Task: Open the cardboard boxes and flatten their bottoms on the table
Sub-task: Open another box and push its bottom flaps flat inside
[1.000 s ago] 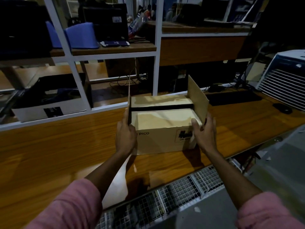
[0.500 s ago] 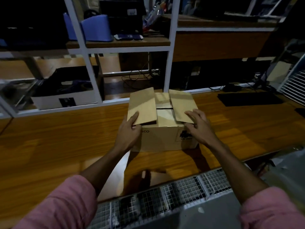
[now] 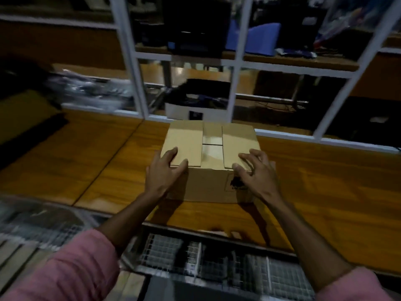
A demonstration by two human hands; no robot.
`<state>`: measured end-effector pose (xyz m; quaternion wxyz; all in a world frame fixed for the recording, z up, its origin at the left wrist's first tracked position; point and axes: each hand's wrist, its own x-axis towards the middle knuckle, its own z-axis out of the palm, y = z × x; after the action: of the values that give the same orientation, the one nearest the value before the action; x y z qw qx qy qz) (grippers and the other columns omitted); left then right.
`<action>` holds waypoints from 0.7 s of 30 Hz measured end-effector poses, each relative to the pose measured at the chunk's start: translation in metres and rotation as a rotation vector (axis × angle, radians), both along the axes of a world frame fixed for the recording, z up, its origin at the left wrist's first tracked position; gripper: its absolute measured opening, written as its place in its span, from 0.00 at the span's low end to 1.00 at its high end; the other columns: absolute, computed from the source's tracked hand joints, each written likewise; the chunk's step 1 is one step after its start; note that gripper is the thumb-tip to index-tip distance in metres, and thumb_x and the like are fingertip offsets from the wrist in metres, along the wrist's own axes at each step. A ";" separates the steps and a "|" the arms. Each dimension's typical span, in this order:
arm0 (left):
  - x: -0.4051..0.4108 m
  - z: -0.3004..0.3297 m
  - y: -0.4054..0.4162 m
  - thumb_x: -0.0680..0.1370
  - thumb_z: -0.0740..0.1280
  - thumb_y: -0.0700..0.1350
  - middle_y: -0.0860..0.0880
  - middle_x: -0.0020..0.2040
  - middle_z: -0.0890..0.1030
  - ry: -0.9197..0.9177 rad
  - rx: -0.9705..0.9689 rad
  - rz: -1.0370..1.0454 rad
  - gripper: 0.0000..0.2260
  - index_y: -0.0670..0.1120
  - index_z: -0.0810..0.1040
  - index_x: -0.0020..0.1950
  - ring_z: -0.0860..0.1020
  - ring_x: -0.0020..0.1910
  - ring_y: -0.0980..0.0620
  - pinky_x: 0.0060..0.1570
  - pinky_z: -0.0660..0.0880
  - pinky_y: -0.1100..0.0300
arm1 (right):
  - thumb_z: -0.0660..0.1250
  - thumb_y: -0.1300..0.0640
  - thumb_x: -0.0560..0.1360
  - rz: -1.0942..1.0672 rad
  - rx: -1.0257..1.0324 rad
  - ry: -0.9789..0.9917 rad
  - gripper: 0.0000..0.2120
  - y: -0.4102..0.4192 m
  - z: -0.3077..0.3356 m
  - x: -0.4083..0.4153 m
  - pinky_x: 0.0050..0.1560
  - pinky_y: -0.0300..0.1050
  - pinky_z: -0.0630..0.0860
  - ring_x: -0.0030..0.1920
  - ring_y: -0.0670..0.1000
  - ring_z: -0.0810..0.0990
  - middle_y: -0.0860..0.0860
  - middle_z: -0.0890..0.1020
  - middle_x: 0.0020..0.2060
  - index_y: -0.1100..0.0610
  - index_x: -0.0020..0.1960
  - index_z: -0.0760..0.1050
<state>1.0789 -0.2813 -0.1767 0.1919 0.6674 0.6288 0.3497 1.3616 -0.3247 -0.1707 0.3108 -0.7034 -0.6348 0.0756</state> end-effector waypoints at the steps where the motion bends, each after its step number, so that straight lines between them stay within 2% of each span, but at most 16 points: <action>1: -0.029 0.002 -0.001 0.75 0.66 0.66 0.46 0.67 0.75 0.000 -0.001 0.025 0.30 0.55 0.73 0.74 0.73 0.66 0.46 0.67 0.69 0.39 | 0.59 0.31 0.73 0.035 -0.001 0.004 0.29 0.008 -0.001 -0.026 0.54 0.49 0.65 0.68 0.58 0.65 0.49 0.66 0.73 0.42 0.69 0.74; 4: -0.118 0.009 -0.002 0.76 0.67 0.65 0.45 0.66 0.75 0.038 0.016 0.087 0.29 0.54 0.74 0.74 0.74 0.65 0.45 0.63 0.71 0.46 | 0.57 0.27 0.72 0.119 0.005 0.027 0.30 0.028 -0.002 -0.110 0.57 0.50 0.68 0.67 0.59 0.67 0.49 0.67 0.72 0.41 0.67 0.75; 9: -0.257 0.030 0.009 0.77 0.67 0.63 0.44 0.68 0.73 0.137 0.049 0.146 0.26 0.54 0.74 0.73 0.73 0.66 0.44 0.65 0.69 0.41 | 0.54 0.26 0.71 0.195 0.025 0.019 0.33 0.054 0.003 -0.245 0.54 0.48 0.63 0.67 0.60 0.68 0.50 0.69 0.70 0.43 0.69 0.75; 12: -0.323 0.042 0.022 0.79 0.67 0.62 0.43 0.69 0.73 0.227 0.026 0.135 0.25 0.54 0.75 0.73 0.72 0.68 0.42 0.65 0.68 0.40 | 0.53 0.25 0.72 0.200 -0.001 0.034 0.35 0.061 0.009 -0.311 0.54 0.49 0.63 0.68 0.60 0.66 0.50 0.68 0.71 0.43 0.70 0.73; 16: -0.384 0.036 0.039 0.80 0.62 0.63 0.43 0.73 0.69 0.323 -0.072 0.081 0.25 0.54 0.72 0.75 0.71 0.69 0.40 0.66 0.70 0.42 | 0.54 0.25 0.73 0.204 -0.053 -0.055 0.32 0.070 0.009 -0.374 0.56 0.54 0.69 0.68 0.60 0.63 0.49 0.64 0.71 0.40 0.72 0.69; 19: -0.407 0.024 0.046 0.76 0.53 0.67 0.42 0.73 0.66 0.290 -0.139 0.091 0.30 0.56 0.69 0.75 0.72 0.67 0.37 0.64 0.72 0.41 | 0.52 0.25 0.74 0.177 -0.071 -0.140 0.31 0.078 0.004 -0.403 0.58 0.58 0.70 0.68 0.61 0.61 0.48 0.63 0.70 0.37 0.72 0.65; 21: -0.415 0.025 0.060 0.75 0.55 0.65 0.40 0.72 0.67 0.306 -0.138 0.119 0.29 0.53 0.71 0.72 0.70 0.67 0.35 0.63 0.72 0.41 | 0.51 0.25 0.74 0.167 -0.082 -0.153 0.31 0.085 0.006 -0.420 0.56 0.58 0.71 0.68 0.61 0.61 0.48 0.63 0.70 0.37 0.71 0.65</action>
<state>0.6641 -0.2216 -0.1512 0.1180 0.6597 0.7116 0.2110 0.9420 -0.2399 -0.1647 0.2248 -0.6639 -0.7094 0.0733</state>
